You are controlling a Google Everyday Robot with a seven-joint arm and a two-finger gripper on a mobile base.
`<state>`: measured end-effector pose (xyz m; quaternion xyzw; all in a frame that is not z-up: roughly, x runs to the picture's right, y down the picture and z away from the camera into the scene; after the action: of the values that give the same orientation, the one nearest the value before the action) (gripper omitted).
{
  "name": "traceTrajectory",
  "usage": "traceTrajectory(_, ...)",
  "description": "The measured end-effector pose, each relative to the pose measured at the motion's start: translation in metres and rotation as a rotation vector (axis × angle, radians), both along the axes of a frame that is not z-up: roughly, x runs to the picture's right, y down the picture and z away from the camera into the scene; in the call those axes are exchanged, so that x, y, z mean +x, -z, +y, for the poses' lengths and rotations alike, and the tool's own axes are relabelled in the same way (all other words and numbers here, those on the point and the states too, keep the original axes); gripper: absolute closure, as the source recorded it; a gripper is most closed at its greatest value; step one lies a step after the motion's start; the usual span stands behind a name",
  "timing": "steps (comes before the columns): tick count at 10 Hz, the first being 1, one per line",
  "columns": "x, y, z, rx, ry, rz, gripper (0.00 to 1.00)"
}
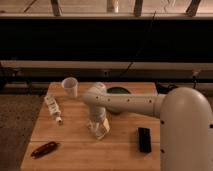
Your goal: Wipe the white sponge on the table
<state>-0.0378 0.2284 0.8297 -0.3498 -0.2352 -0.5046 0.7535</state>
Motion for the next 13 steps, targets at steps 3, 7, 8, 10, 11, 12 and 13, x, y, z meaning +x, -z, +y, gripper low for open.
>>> traceTrajectory(3, 0.010, 0.005, 0.005, -0.010, -0.006, 0.026, 1.00)
traceTrajectory(7, 0.022, 0.012, 0.014, -0.026, -0.014, 0.044, 1.00)
traceTrajectory(8, 0.025, 0.016, 0.016, -0.029, -0.018, 0.047, 1.00)
traceTrajectory(10, 0.027, 0.023, 0.022, -0.035, -0.019, 0.046, 1.00)
traceTrajectory(11, 0.027, 0.026, 0.024, -0.038, -0.020, 0.043, 1.00)
traceTrajectory(12, 0.027, 0.032, 0.028, -0.041, -0.022, 0.038, 1.00)
traceTrajectory(13, 0.027, 0.035, 0.031, -0.043, -0.022, 0.035, 1.00)
